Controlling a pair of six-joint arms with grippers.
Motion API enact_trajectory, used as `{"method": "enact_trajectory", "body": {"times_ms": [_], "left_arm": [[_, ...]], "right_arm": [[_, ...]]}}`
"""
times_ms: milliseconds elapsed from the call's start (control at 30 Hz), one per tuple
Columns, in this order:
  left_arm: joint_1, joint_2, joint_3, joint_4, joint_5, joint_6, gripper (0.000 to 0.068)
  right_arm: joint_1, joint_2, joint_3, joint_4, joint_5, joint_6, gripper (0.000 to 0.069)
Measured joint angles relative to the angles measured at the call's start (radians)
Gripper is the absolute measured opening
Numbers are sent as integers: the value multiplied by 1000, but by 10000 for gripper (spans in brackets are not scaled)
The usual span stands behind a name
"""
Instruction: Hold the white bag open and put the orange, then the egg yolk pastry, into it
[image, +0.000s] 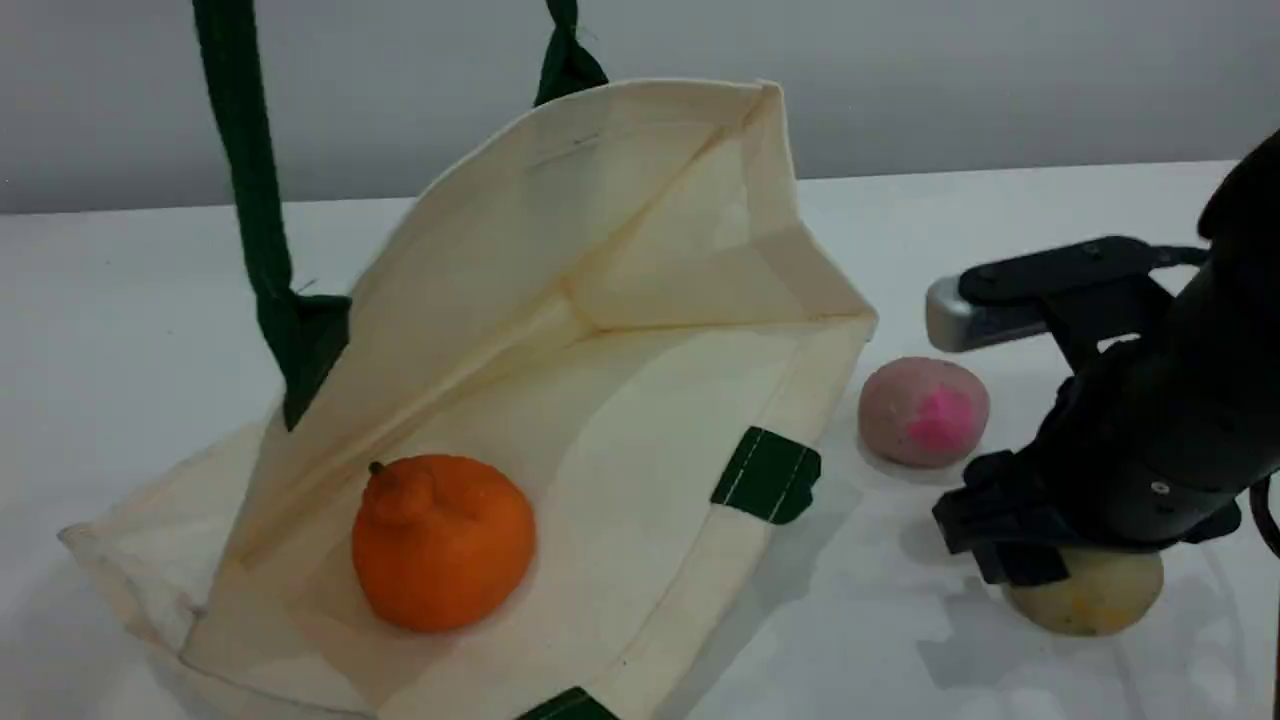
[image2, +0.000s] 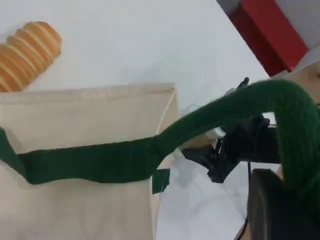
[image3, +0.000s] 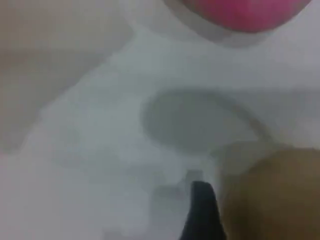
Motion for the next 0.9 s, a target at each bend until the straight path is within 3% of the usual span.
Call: {"method": "enact_trajectory", "body": {"times_ms": [100,267,633,900], "left_arm": [[0,0,0,0,0,0,64],[0,0,0,0,0,0,64],[0,0,0,0,0,0,64],[0,0,0,0,0,0,64]], "right_arm": [[0,1,0,3,-7,0,405],[0,3,2,13,-1,8,216],[1,-181,7,20,24,-19,179],[2,-323,4,10,319,-23,160]]}}
